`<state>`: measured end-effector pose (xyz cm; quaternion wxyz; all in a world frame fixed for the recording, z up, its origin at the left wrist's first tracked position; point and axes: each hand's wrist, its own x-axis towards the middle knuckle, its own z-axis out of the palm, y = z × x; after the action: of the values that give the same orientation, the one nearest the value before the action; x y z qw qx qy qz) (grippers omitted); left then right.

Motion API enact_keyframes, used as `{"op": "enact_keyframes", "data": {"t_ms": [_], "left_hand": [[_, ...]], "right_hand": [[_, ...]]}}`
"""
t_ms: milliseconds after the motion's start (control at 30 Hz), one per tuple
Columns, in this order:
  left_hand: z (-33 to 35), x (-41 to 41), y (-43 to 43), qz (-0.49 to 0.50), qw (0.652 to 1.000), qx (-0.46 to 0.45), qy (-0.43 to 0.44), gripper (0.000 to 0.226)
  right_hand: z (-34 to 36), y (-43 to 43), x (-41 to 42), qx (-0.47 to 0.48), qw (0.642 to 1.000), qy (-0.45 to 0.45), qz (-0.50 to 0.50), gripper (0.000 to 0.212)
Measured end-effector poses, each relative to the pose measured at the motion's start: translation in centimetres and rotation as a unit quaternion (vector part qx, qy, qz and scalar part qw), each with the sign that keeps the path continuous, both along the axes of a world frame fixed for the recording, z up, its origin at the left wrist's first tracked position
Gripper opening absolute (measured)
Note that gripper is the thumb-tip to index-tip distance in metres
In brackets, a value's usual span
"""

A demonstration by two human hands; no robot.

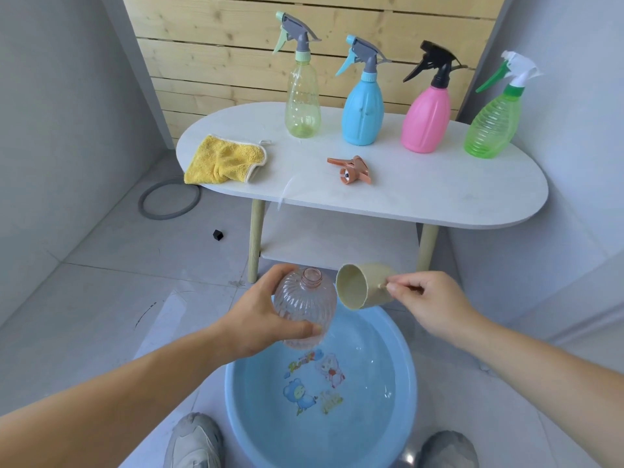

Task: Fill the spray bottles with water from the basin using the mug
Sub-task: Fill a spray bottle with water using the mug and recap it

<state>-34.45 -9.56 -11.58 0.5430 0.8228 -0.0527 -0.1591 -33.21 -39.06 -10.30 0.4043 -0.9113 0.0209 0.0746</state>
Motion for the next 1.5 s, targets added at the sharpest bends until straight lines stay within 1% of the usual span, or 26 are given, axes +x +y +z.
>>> {"op": "enact_keyframes", "data": {"t_ms": [67,133,233,333,433,700,767,800,867,933,1000,1067,1133,1200,1300,1500], "left_hand": [[-0.1,0.0,-0.1,0.002,1.000,-0.004,0.004,0.086],[-0.2,-0.1,-0.1,0.002,1.000,-0.005,0.009,0.085],[-0.2,0.0,-0.2,0.002,1.000,0.001,0.010,0.085],[-0.2,0.0,-0.2,0.005,1.000,0.007,0.007,0.086],[0.0,0.0,-0.3,0.006,1.000,0.008,0.005,0.086],[0.6,-0.1,-0.7,0.003,1.000,-0.004,-0.001,0.084],[0.8,0.0,-0.8,0.005,1.000,-0.007,-0.002,0.082],[0.9,0.0,-0.8,0.007,1.000,-0.009,-0.002,0.081],[1.2,0.1,-0.9,0.011,1.000,-0.018,-0.005,0.081],[1.8,0.3,-0.9,0.018,0.999,-0.029,-0.004,0.080],[2.4,0.5,-0.9,0.023,0.999,-0.039,-0.010,0.081],[2.9,0.7,-1.0,0.028,0.998,-0.053,-0.013,0.082],[3.4,1.0,-1.2,0.024,0.998,-0.063,-0.017,0.084],[3.9,1.3,-1.5,0.019,0.998,-0.062,-0.019,0.085],[4.3,1.8,-2.1,0.018,0.998,-0.062,-0.022,0.087],[4.9,2.7,-3.6,0.002,0.998,-0.062,-0.025,0.087]], "right_hand": [[-1.5,0.0,-0.2,-0.063,0.997,0.012,0.031,0.023],[-2.2,0.1,-0.6,-0.107,0.991,0.006,0.082,0.023],[-2.4,-0.1,-0.9,-0.162,0.973,-0.038,0.161,0.020],[-2.7,-0.6,-0.7,-0.197,0.957,-0.062,0.205,0.020],[-2.9,-0.9,-0.4,-0.210,0.948,-0.077,0.225,0.021],[-1.0,-1.0,-0.2,-0.228,0.920,-0.191,0.256,0.017],[0.1,-1.1,-0.1,-0.218,0.922,-0.193,0.256,0.016],[0.7,-1.0,-0.1,-0.205,0.929,-0.182,0.247,0.015],[2.1,-1.2,0.0,-0.158,0.957,-0.149,0.192,0.016],[3.7,-1.6,0.3,-0.075,0.985,-0.115,0.105,0.017],[5.5,-2.3,0.8,0.016,0.995,-0.092,0.018,0.013],[7.0,-3.1,1.5,0.142,0.986,-0.077,-0.042,0.018],[8.6,-3.8,2.3,0.261,0.959,-0.065,-0.095,0.023],[9.8,-4.6,3.5,0.329,0.932,-0.060,-0.141,0.023],[10.2,-6.3,5.8,0.374,0.906,-0.059,-0.191,0.020],[8.9,-10.5,10.0,0.392,0.892,-0.023,-0.224,0.021]]}}
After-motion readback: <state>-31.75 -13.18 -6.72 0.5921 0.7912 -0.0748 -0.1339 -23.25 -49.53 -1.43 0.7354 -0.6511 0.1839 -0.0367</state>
